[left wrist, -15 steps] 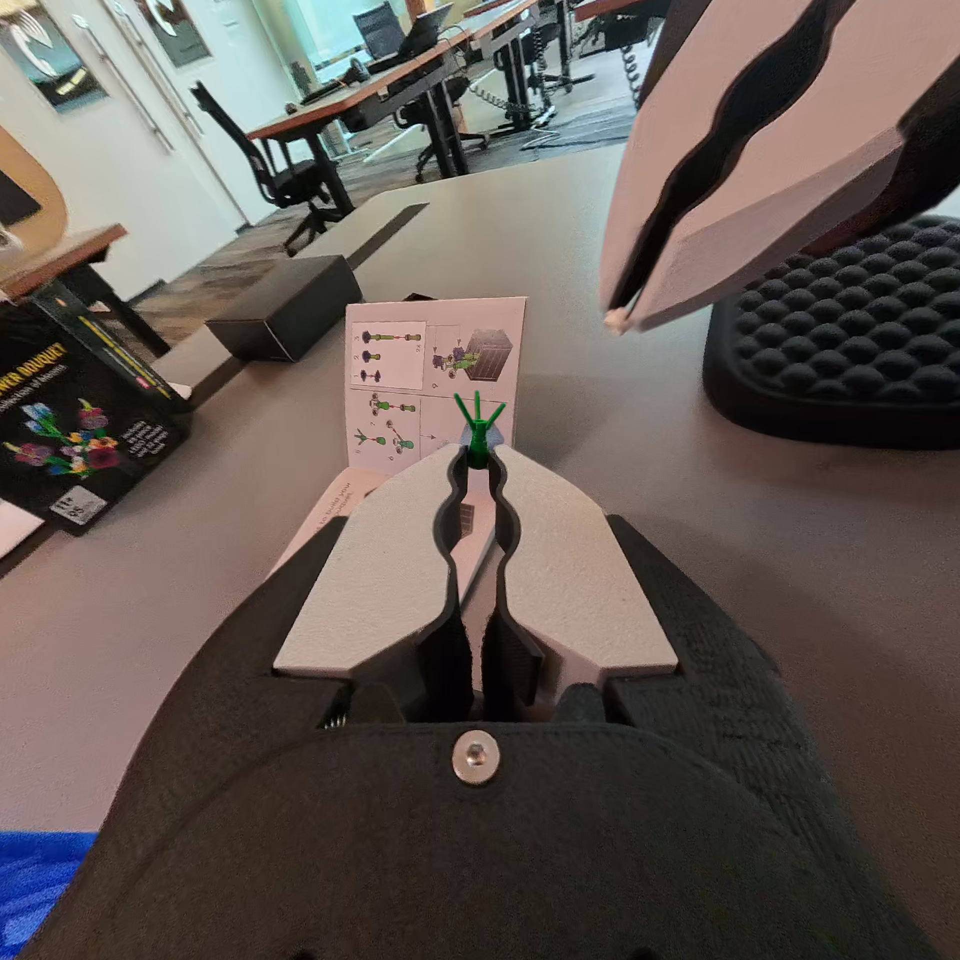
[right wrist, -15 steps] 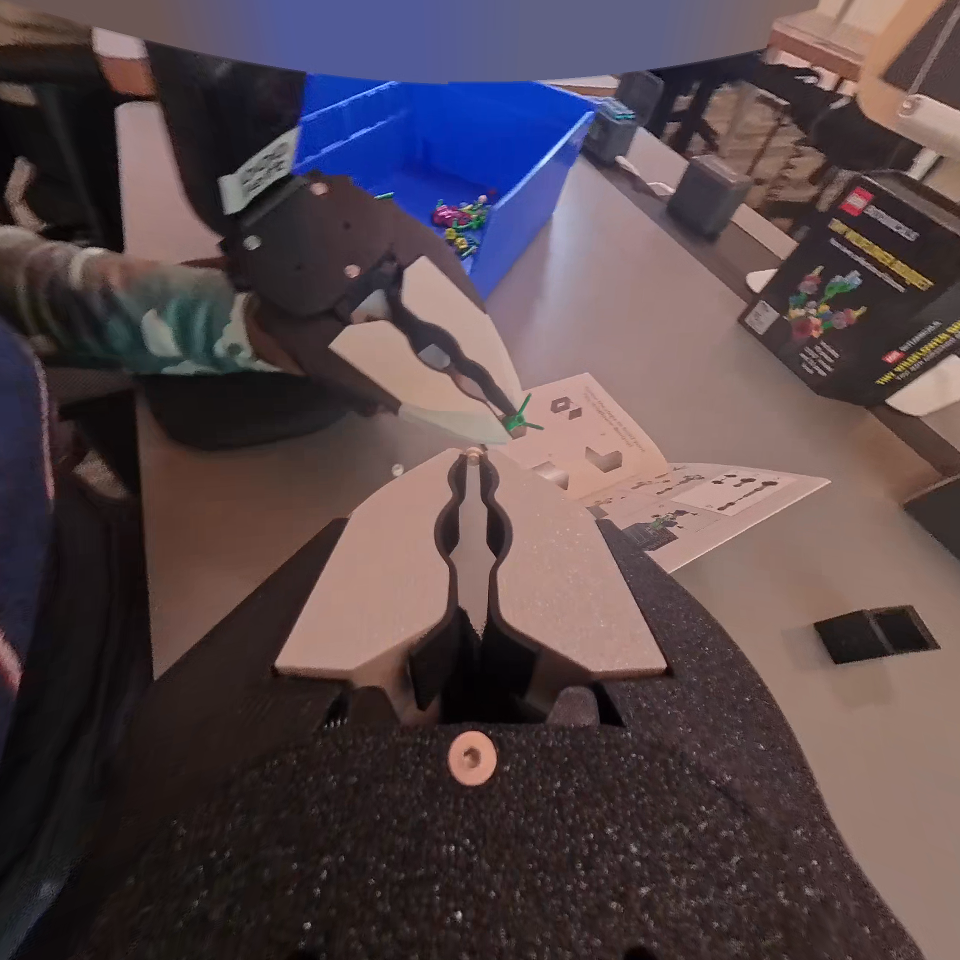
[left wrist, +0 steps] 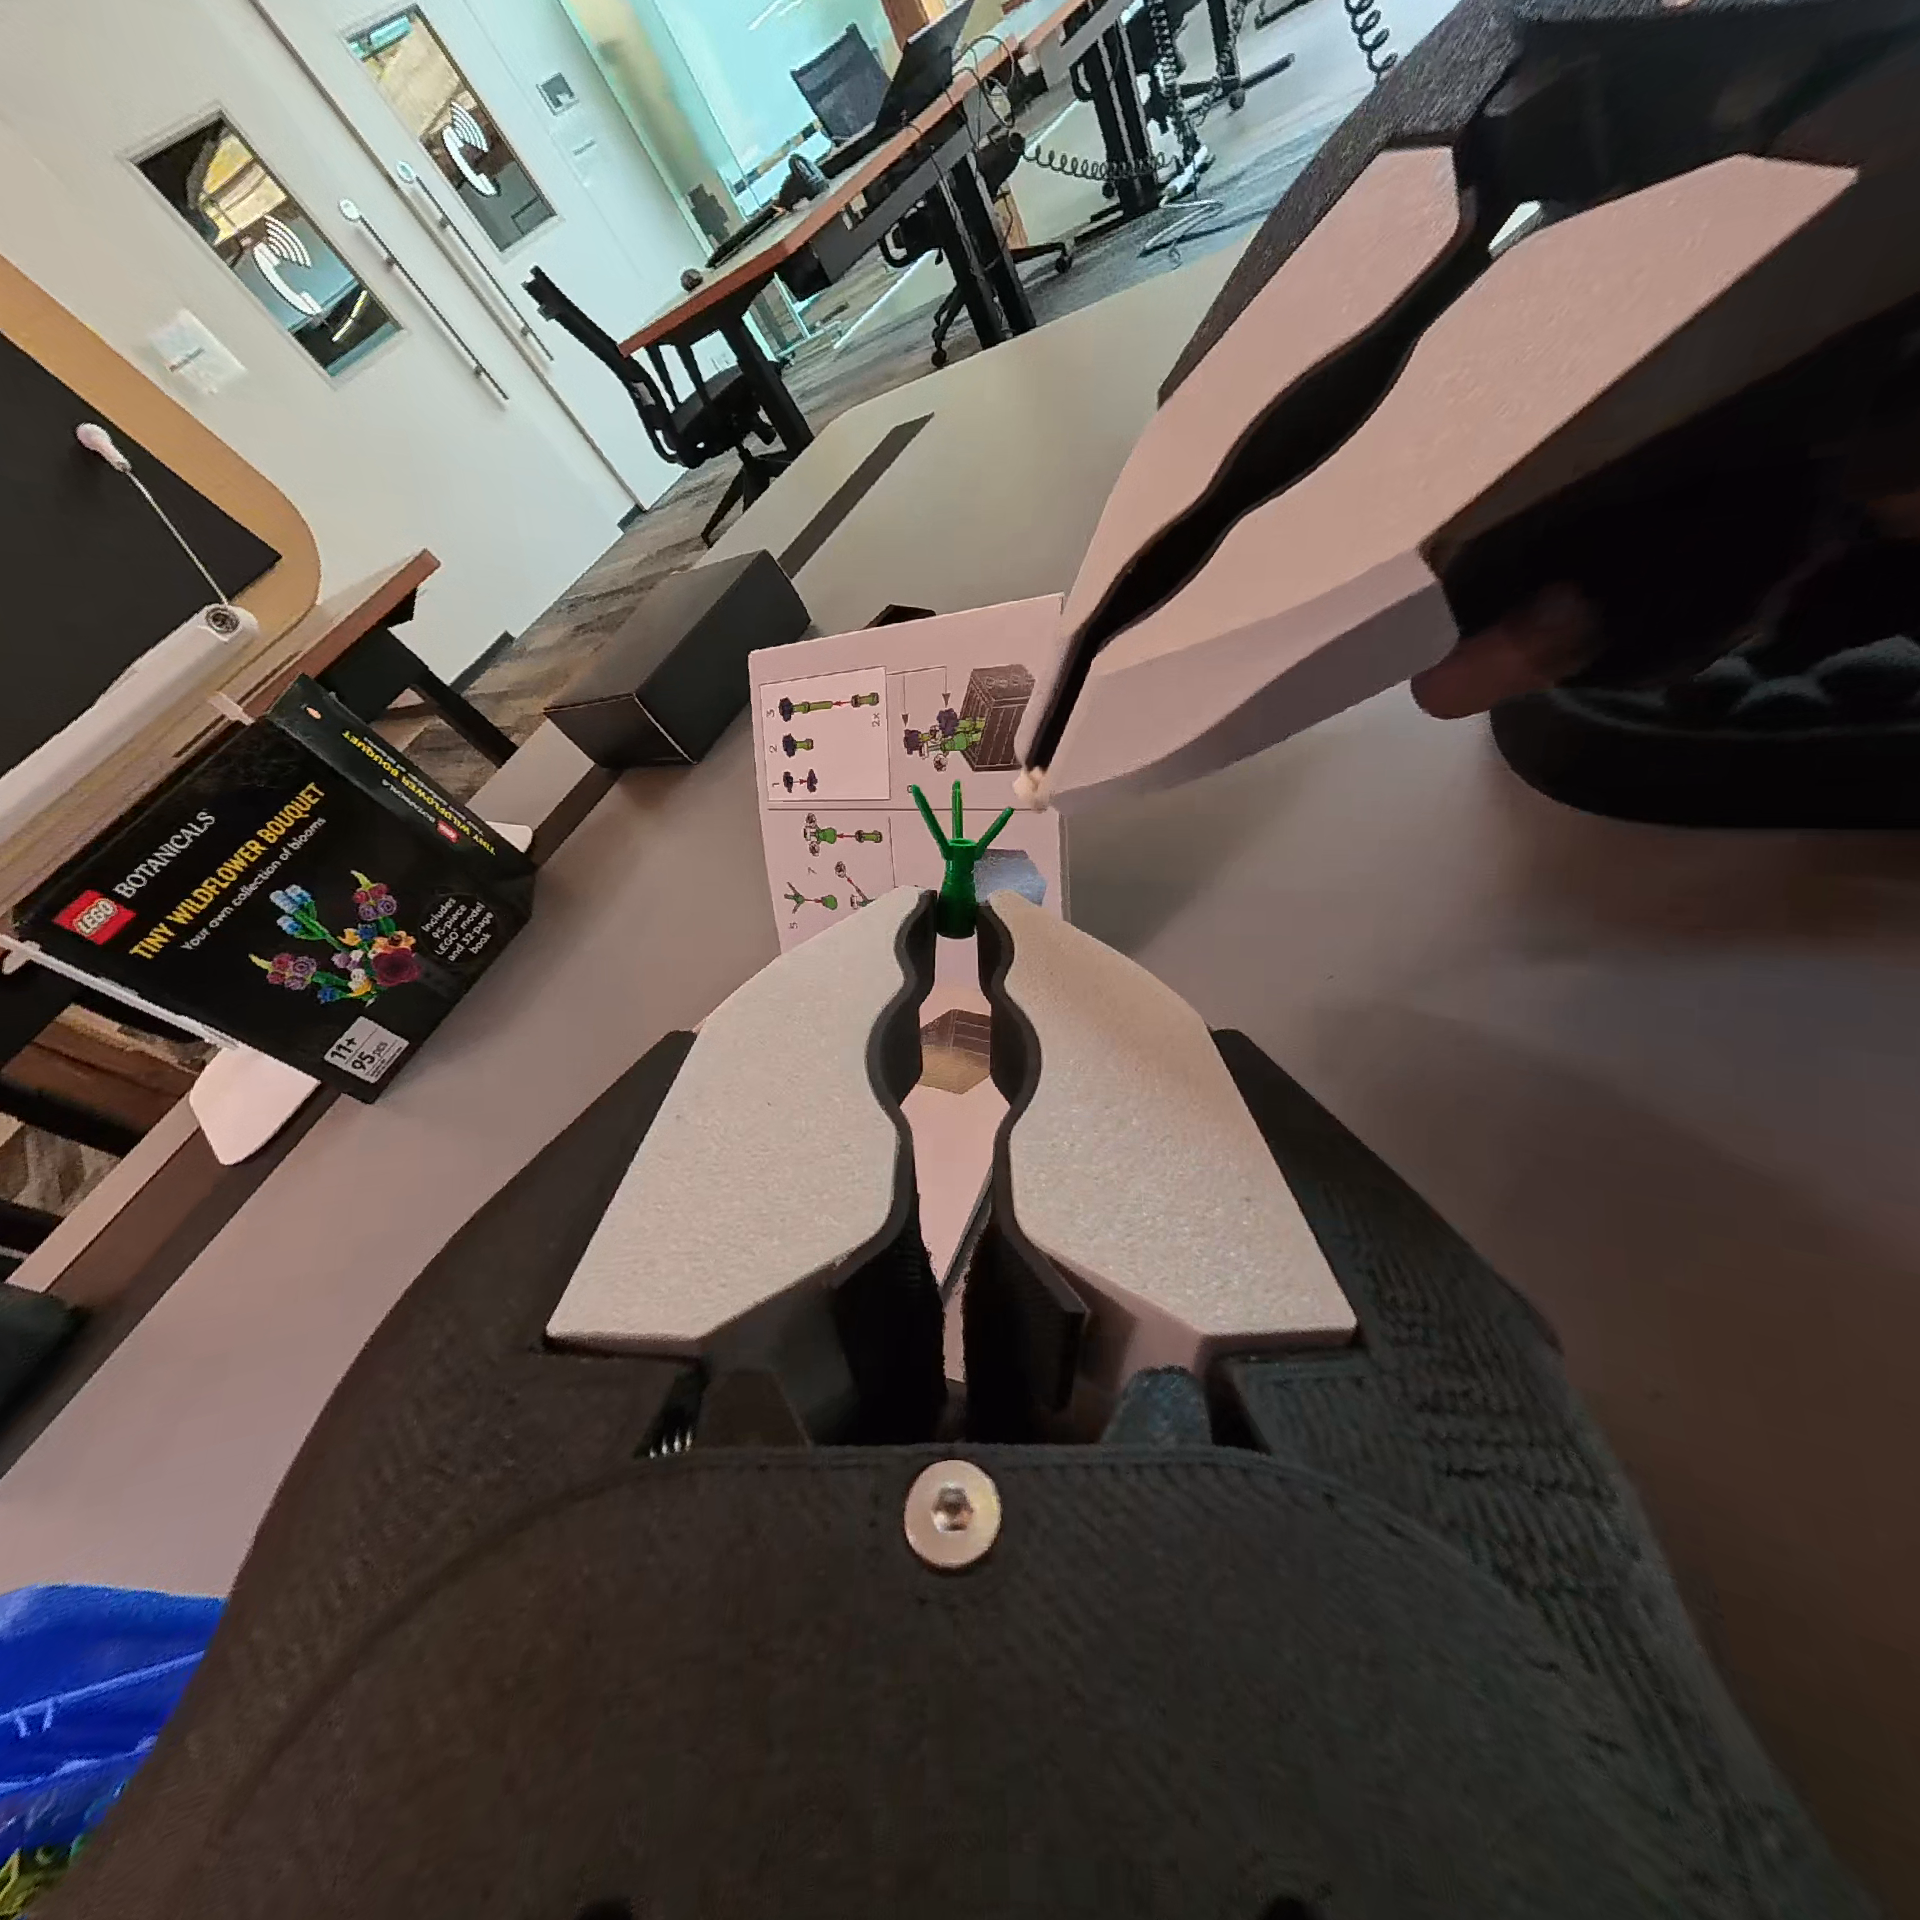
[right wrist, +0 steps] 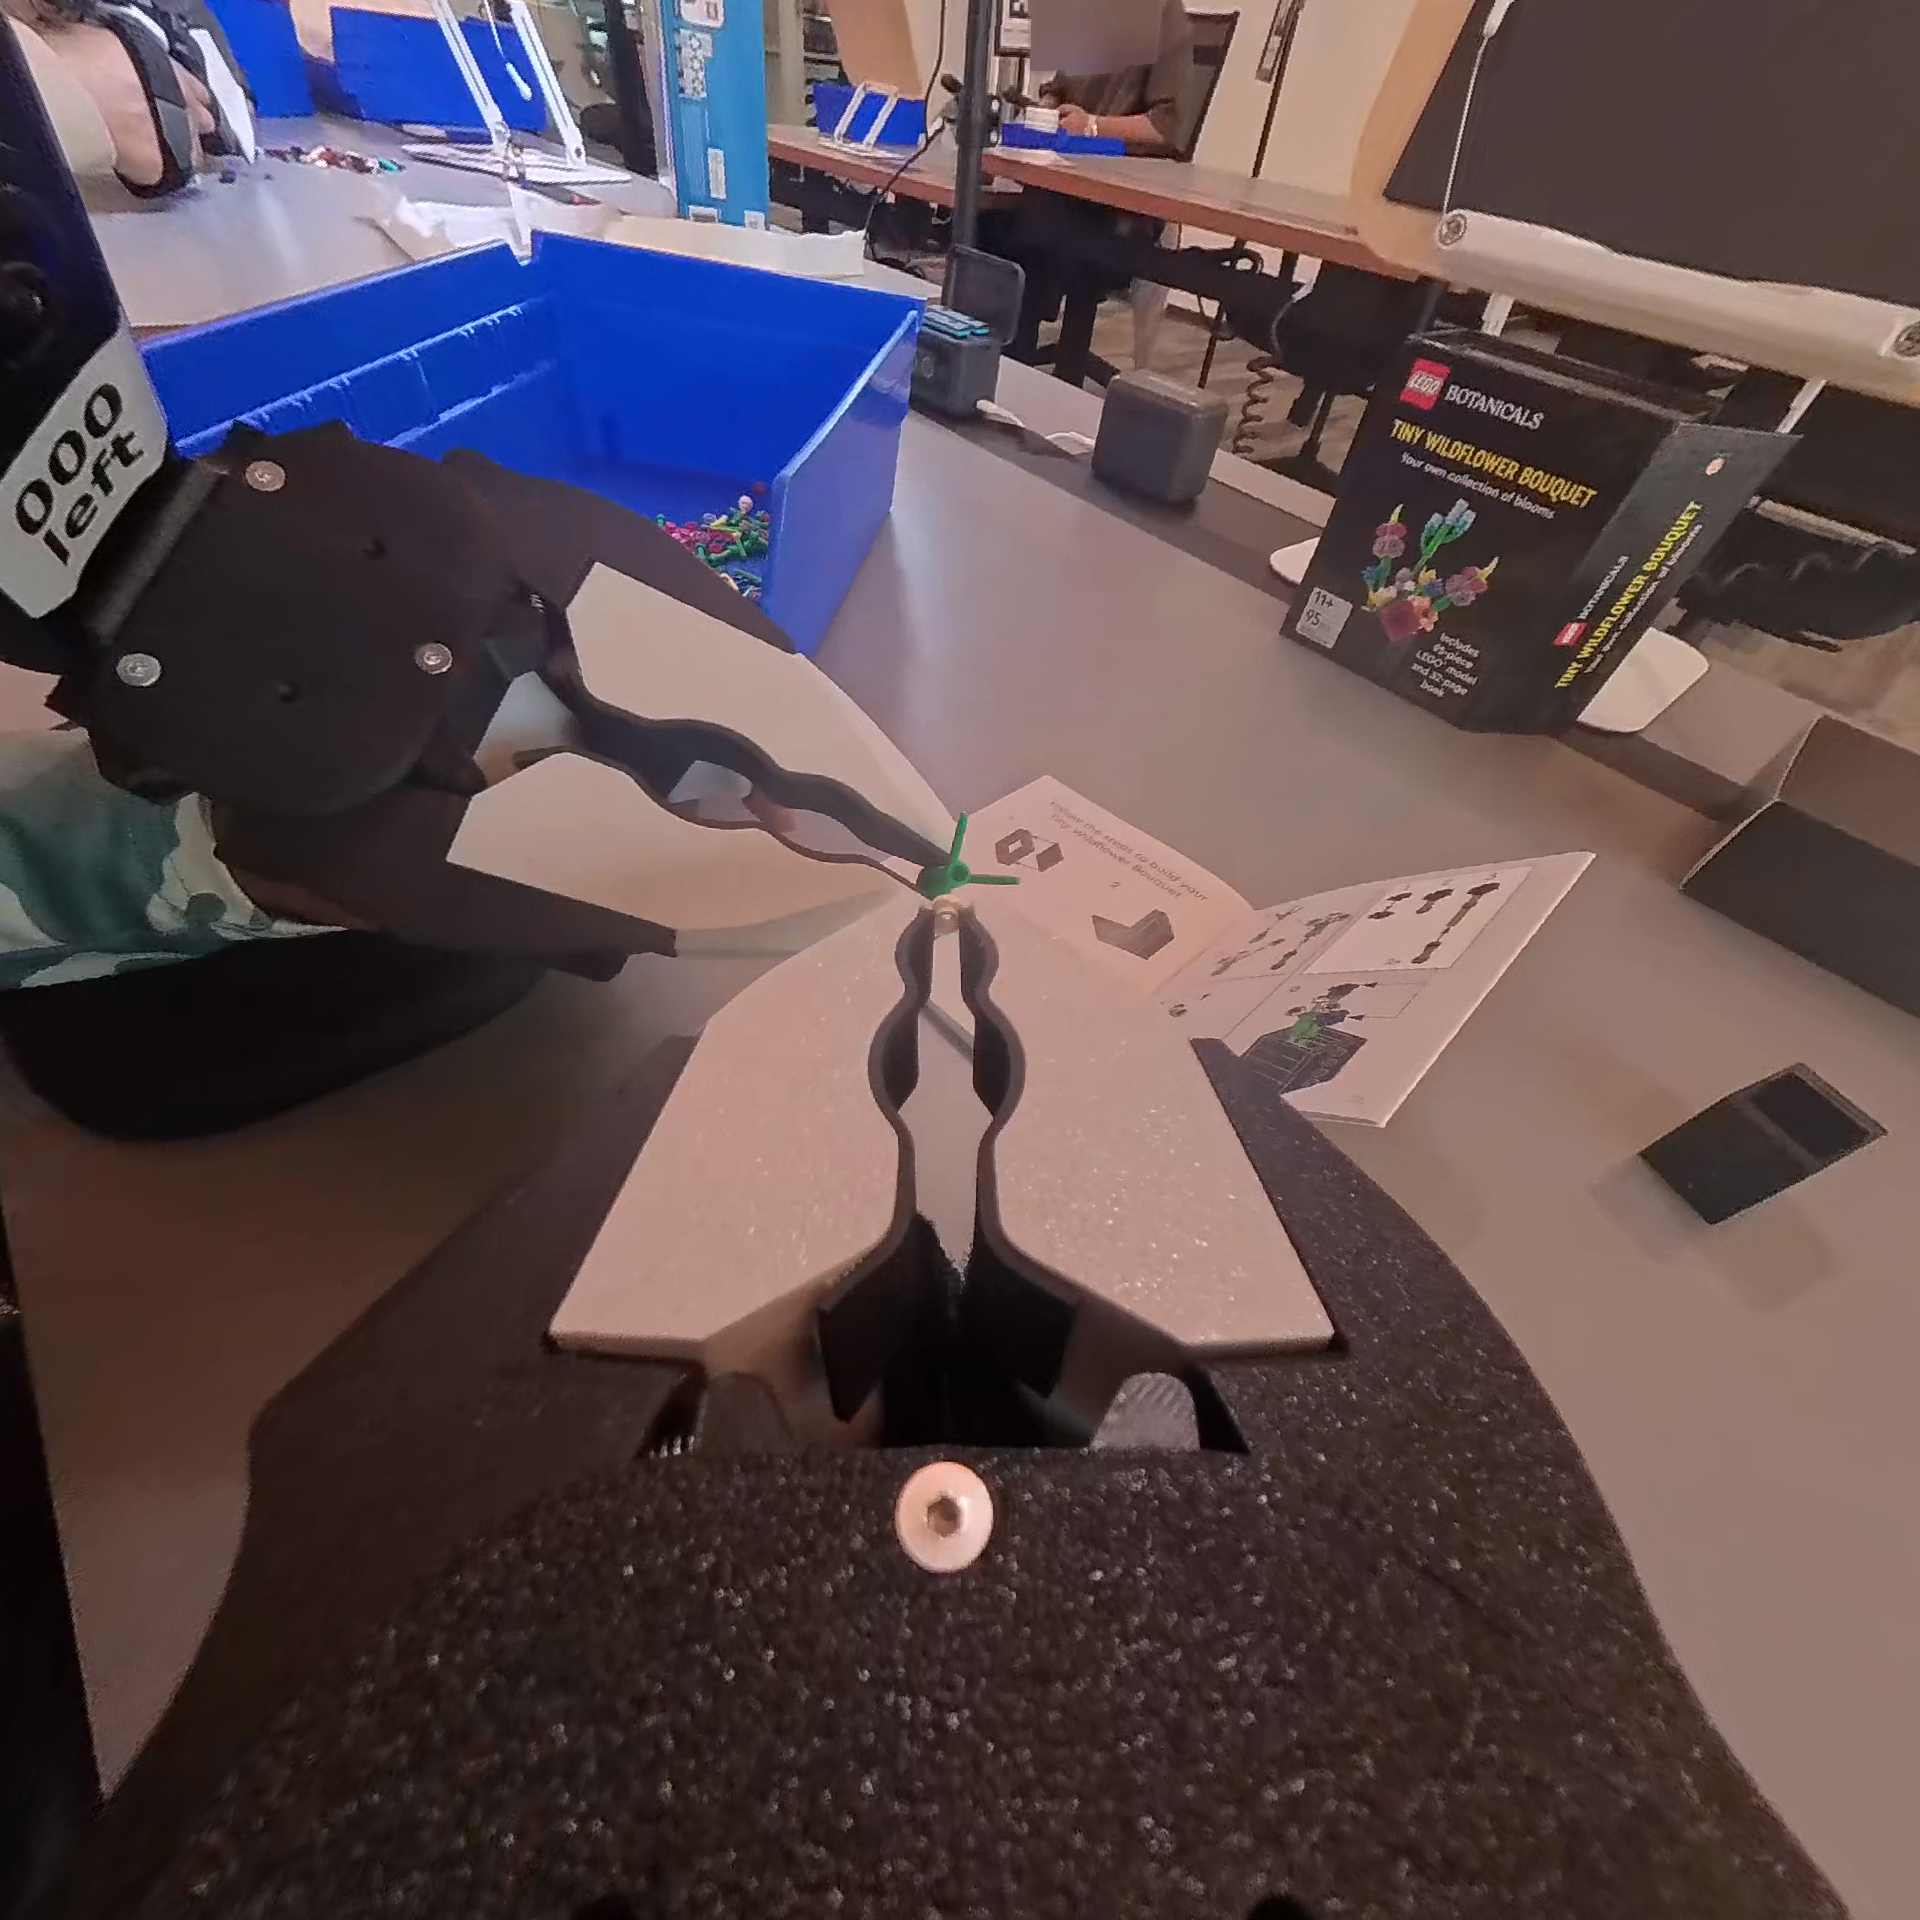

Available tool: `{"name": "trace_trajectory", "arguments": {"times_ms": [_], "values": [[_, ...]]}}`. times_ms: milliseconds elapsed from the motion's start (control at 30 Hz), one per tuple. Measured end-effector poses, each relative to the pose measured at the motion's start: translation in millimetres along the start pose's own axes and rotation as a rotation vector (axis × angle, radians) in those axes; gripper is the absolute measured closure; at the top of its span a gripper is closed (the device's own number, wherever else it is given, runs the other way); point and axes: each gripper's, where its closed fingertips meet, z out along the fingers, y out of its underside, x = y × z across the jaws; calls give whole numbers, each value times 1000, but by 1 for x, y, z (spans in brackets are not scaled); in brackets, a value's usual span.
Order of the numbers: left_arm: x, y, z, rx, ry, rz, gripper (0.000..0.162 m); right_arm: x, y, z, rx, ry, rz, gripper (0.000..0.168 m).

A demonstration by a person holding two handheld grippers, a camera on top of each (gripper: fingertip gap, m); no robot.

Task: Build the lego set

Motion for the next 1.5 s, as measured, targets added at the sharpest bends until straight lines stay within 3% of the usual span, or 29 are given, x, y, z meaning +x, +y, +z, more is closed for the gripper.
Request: {"name": "trace_trajectory", "arguments": {"times_ms": [1500], "values": [[9,10,4,-66,14,93,155,-6,12,7,-44,-21,27,163]]}}
